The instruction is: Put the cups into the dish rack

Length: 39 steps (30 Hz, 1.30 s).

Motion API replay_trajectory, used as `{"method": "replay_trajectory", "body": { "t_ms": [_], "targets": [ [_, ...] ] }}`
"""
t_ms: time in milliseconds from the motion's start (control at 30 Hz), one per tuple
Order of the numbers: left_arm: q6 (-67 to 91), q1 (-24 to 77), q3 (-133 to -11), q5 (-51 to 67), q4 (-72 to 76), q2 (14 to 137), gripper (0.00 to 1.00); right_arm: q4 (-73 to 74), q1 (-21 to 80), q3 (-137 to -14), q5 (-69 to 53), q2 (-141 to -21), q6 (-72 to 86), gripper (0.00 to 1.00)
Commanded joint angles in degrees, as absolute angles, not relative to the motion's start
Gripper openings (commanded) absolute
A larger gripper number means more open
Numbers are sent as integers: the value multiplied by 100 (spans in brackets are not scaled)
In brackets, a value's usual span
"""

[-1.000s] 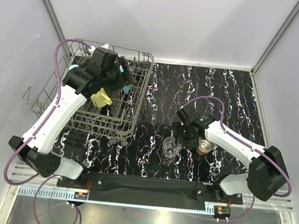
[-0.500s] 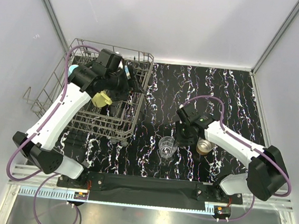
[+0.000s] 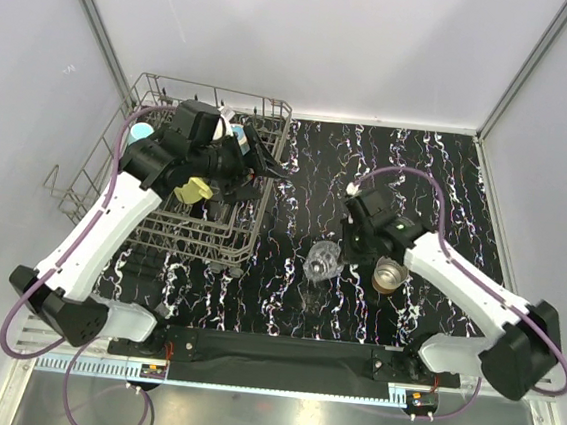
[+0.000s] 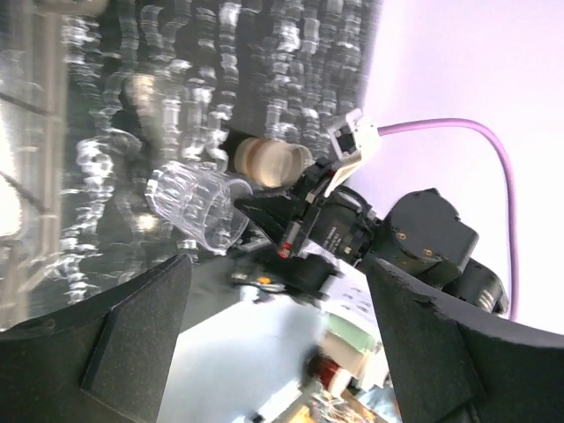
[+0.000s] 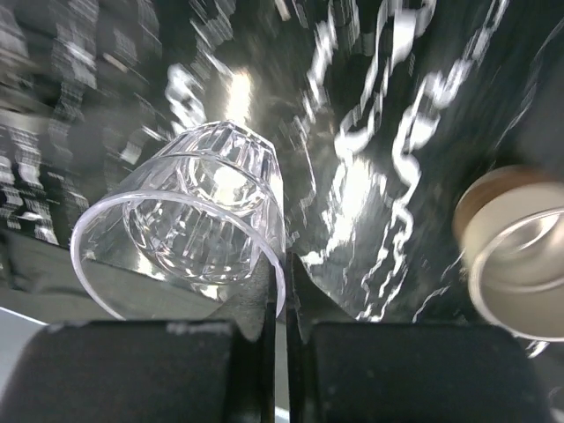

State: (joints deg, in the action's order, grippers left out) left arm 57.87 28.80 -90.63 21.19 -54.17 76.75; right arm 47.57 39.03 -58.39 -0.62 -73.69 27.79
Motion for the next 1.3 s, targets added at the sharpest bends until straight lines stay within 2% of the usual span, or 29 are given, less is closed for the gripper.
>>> {"method": "replay_trajectory", "body": {
  "t_ms": [0, 67, 233, 467, 667, 1000, 1267],
  "targets": [
    [6284, 2926, -8746, 3232, -3984, 7322, 85, 4755, 3885, -6608, 404, -6646, 2163, 0],
    [6529, 2997, -8492, 3627, -3379, 7278, 85, 4737, 3885, -6907, 640, -6452, 1821, 0],
    [7267, 3436, -7965, 3630, -2613, 7155, 86, 4439, 3867, -7216, 1151, -5784, 1118, 0],
    [8384, 3945, -7567, 3604, -1627, 7207, 87, 2473, 3867, -6083, 204, -4255, 808, 0],
    [9149, 4525, -7620, 3148, -1125, 7348, 88, 1934, 3867, -5494, -156, -3209, 668, 0],
    [9808, 5378, -7242, 2523, -993, 7172, 90, 2021, 3867, -5273, -237, -2330, 158, 0],
    [10090, 5625, -7286, 2127, -914, 7242, 91, 2470, 3858, -5590, -879, -2180, -26, 0]
  ]
}}
